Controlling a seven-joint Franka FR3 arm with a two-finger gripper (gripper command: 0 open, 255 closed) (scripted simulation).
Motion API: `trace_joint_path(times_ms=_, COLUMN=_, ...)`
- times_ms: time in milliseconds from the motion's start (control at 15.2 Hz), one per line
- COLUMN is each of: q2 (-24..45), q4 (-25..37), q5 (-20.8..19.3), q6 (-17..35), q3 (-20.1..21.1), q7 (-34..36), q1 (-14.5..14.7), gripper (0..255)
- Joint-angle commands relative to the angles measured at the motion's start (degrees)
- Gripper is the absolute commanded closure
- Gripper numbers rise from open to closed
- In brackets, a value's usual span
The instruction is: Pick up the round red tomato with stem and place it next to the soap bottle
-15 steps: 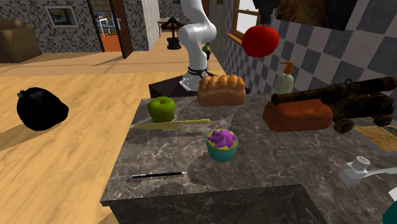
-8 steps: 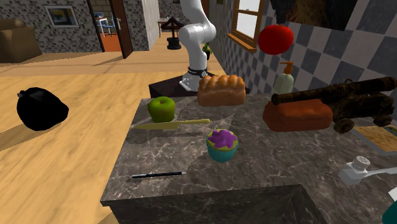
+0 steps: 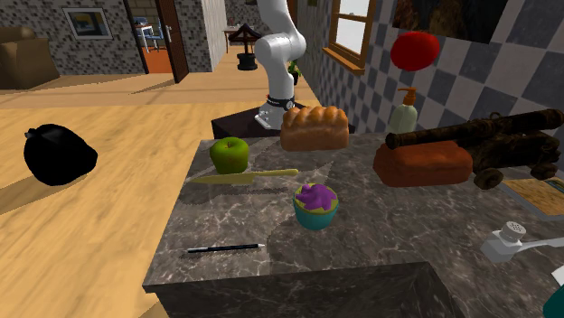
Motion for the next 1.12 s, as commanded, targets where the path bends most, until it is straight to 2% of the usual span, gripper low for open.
trace_joint_path(times_ms=0, q2=1.53, q4=1.43, q5=0.07, q6=-0.05, q3=1.75, q7=2.7, q1=0.88, gripper=255)
trace_joint_path(times_ms=528, q2=9.88, q4=10.54, q5=-1.11, q6=-1.69, q3=8.7, q7=13.69, q1=4.69, gripper=255)
trace_joint_path(times_ms=1056, q2=22.07, q4=24.91, q5=-5.21, q6=-5.5, q3=14.43, q7=24.55, q1=9.72, gripper=255)
